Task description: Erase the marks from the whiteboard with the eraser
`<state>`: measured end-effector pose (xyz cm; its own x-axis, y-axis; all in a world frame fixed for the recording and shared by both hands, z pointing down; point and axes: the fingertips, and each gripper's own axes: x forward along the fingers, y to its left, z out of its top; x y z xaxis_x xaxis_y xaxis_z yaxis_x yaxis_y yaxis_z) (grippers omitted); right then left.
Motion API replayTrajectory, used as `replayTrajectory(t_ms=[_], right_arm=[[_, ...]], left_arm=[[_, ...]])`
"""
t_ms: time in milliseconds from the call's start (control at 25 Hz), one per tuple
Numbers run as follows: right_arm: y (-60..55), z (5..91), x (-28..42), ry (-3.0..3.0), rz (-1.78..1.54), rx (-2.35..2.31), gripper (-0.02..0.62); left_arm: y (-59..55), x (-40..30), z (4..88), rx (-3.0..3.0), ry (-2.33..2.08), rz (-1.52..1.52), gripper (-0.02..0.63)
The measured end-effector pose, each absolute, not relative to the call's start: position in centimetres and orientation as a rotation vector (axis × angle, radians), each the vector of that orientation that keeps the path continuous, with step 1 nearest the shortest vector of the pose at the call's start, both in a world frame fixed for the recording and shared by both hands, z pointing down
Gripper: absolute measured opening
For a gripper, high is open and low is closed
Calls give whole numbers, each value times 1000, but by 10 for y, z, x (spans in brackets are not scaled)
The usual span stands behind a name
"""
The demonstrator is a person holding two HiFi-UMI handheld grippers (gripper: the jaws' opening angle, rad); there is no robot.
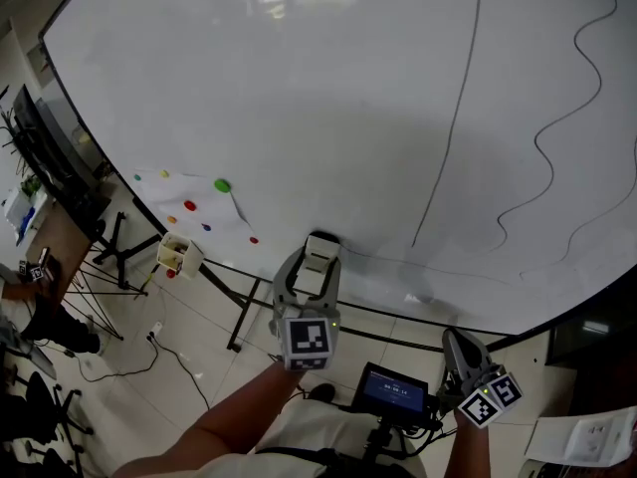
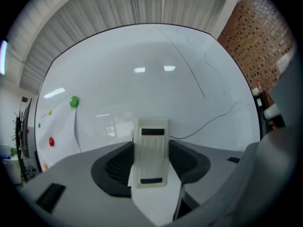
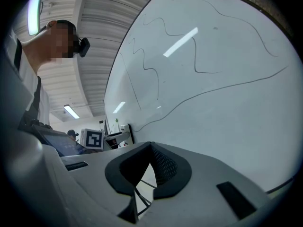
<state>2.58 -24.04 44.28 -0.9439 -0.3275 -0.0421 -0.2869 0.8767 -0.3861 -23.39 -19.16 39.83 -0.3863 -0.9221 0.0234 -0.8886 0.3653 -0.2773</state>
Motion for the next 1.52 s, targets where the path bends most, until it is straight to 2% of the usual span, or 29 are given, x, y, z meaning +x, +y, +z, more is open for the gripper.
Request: replayTrajectory(t_ms=[360,520,720,1000,1520], right_arm=[[-246,448,29,2927,-602,-486,8],[-248,448,31,2925,-608,-495,8],[-253,448,30,2930,-605,-480,8],[-258,449,43,2924,-614,-496,8],[-263,455,49,2893,-661,-493,8]], left_arm=[[-209,-189,437,-1874,2420,-549,262],[-208,-184,435,-1915,2350,-506,261],[-191,-215,397,-1668,2409,-356,261],[-180,-256,374,-1488,2530,-347,261],[-213,-194,408,-1691,2435,-454,262]])
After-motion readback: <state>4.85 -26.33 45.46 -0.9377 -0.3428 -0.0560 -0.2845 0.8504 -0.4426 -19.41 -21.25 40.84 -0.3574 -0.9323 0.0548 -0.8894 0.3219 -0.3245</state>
